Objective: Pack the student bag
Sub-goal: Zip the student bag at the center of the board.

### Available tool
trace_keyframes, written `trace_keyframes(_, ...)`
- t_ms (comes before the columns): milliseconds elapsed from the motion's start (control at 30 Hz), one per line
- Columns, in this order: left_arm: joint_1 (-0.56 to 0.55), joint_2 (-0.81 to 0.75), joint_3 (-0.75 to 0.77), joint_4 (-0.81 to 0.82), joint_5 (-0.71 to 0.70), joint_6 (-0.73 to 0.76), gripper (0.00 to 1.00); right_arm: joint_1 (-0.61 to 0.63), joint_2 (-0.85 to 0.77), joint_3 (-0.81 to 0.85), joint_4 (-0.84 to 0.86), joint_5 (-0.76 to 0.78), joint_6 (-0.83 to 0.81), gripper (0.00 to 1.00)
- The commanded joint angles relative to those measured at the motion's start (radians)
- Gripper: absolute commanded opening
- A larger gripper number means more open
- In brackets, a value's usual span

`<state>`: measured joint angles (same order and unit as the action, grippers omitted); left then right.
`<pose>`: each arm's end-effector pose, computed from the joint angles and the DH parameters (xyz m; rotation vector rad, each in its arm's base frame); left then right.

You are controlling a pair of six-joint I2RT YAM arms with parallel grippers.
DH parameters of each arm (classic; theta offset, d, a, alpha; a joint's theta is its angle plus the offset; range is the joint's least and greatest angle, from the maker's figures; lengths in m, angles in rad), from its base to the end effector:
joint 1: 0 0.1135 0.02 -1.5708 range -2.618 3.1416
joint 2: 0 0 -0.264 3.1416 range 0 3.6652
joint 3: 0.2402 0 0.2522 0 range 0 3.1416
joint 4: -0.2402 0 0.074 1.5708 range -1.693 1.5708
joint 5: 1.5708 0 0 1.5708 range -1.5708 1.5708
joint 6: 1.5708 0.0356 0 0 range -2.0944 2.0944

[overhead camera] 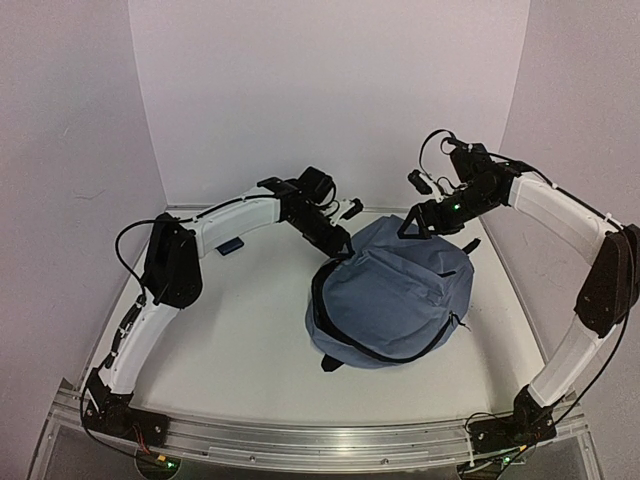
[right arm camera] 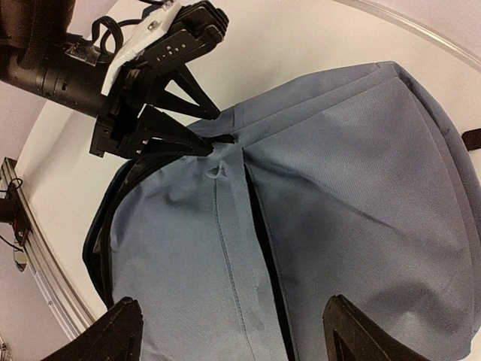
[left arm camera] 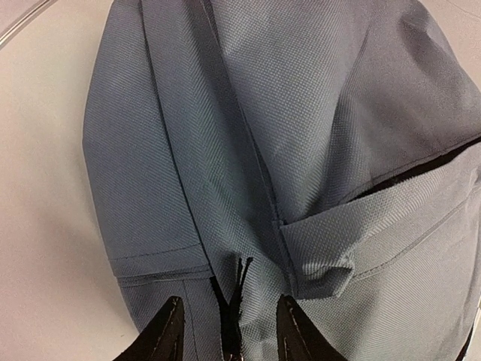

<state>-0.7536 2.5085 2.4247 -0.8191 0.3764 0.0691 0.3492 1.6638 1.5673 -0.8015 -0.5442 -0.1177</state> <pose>0.3909 -0.3847 0.2249 1.1670 2.2563 -0.7499 0.3312 0.1402 0.3308 -0.7927 2.3091 0.7716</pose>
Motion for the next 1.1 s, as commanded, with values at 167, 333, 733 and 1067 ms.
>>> trace_keyframes(167,0.005,0.032,0.083,0.037,0.052,-0.026,0.38,-0.002,-0.012,-0.010,0.016,-0.018,0.010,0.83)
trace_keyframes(333,0.009,0.040,0.089,0.037,0.072,-0.033,0.35,-0.003,-0.013,-0.012,0.016,-0.017,0.011,0.83)
trace_keyframes(733,0.019,0.062,0.092,0.053,0.109,-0.056,0.29,-0.003,-0.021,-0.015,0.016,-0.013,0.017,0.83)
trace_keyframes(1067,0.038,-0.014,0.013,0.085,0.078,-0.069,0.00,-0.004,-0.022,-0.015,0.016,-0.007,0.018,0.84)
